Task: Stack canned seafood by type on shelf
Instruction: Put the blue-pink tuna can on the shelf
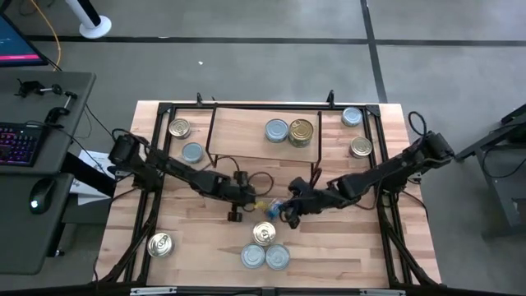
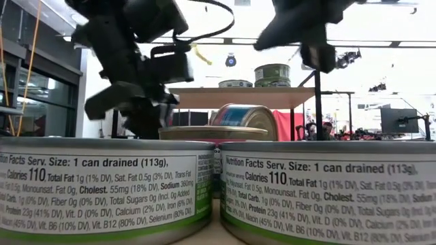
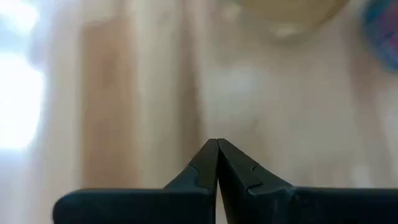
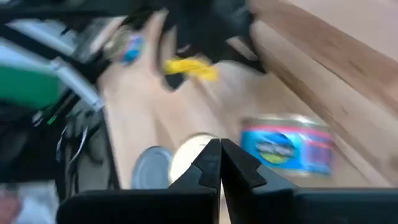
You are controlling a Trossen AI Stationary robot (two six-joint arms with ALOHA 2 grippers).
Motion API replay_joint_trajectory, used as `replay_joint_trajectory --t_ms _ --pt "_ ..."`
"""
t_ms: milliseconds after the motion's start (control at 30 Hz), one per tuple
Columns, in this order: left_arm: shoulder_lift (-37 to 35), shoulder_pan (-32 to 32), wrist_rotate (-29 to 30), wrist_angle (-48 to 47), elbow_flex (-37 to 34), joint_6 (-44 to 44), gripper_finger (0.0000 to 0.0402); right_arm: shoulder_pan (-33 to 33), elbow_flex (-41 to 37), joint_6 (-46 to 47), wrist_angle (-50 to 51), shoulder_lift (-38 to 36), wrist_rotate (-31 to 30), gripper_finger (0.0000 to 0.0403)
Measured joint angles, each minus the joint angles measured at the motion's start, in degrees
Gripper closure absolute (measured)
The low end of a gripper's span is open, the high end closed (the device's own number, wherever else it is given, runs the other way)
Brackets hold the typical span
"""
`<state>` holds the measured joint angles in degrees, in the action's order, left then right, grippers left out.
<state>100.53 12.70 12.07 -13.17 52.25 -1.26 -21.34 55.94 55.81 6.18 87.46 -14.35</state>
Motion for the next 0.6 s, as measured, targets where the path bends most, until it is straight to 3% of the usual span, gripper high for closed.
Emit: replay_joint_trajectory --t_ms 167,267,433,600 --pt "-7.8 -0.2 2.3 0.8 -4.6 -9.7 0.0402 5.4 3.1 -13.7 -1.6 1.1 14.9 0.0396" --pt "-14.0 2.0 4.9 7.4 -11.0 -20.6 0.0402 8.2 8.9 -23.3 6.5 2.8 19.3 0.0367" --pt "-23.0 9.0 11.2 14.7 -19.5 -36.4 0.0402 10.5 20.7 -41.2 25.0 6.4 22.1 0.0274" --pt "-27.4 14.6 17.5 17.0 -21.1 -45.4 0.0402 10.5 27.9 -56.4 38.5 12.4 22.3 0.0166"
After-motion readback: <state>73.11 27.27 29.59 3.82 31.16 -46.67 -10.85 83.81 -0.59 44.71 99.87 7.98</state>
